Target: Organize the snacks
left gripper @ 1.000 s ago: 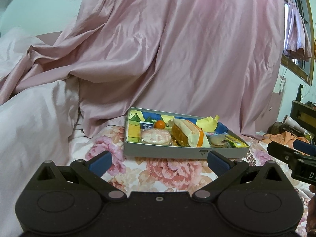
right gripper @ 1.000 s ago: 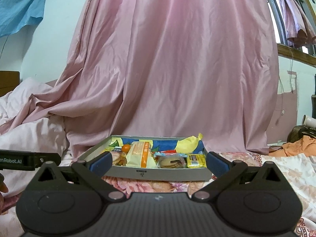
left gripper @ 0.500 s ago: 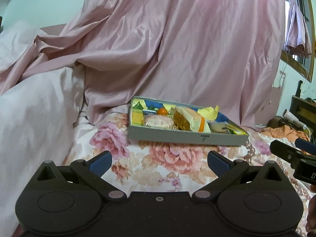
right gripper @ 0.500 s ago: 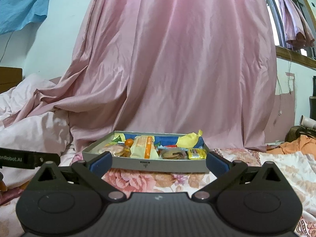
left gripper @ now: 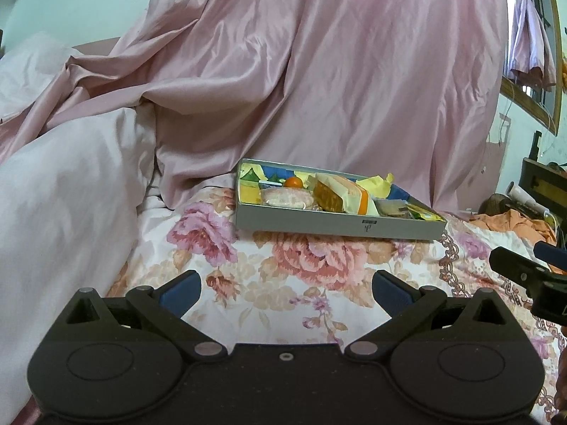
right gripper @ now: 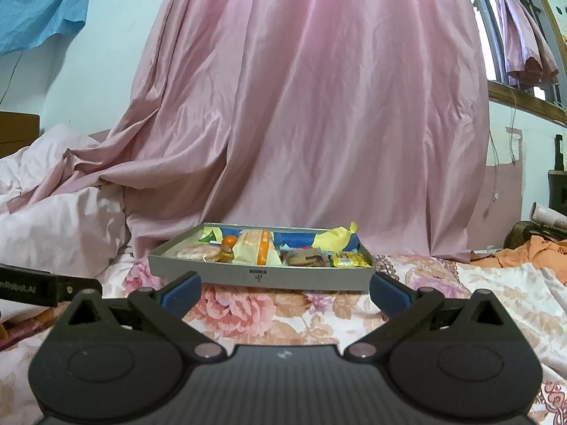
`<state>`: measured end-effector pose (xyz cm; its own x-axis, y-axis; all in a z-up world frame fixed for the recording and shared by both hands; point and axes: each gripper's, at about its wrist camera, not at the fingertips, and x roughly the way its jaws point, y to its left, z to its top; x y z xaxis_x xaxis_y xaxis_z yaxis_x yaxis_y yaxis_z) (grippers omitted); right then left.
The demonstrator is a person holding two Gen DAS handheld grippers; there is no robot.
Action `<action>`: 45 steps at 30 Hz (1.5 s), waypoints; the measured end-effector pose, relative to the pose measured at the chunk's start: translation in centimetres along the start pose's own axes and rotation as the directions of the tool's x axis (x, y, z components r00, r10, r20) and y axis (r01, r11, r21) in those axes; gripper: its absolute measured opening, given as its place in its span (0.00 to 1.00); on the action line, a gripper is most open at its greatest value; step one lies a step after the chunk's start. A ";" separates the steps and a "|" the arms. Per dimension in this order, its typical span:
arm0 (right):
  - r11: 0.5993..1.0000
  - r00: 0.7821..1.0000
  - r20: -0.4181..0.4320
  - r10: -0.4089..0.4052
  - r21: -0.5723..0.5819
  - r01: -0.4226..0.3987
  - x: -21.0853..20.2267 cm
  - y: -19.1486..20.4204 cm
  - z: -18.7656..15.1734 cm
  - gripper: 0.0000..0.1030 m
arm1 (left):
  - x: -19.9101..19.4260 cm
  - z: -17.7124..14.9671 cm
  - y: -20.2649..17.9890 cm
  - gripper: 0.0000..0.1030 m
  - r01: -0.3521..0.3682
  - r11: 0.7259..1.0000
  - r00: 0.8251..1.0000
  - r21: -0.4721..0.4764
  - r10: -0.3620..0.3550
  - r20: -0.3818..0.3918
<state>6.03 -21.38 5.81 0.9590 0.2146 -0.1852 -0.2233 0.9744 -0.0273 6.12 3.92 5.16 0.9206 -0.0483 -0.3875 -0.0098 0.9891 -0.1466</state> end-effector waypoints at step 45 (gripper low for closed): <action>1.000 0.997 -0.081 0.004 0.022 -0.002 -1.6 1.1 -2.5 1.00 | -1.2 -3.3 0.5 0.99 -0.025 0.999 0.998 0.031 0.027 -0.065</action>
<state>3.84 -20.86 3.57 0.9410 0.2120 -0.2639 -0.2213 0.9752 -0.0058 3.66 4.02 2.53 0.8925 -0.0310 -0.4499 -0.0204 0.9938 -0.1089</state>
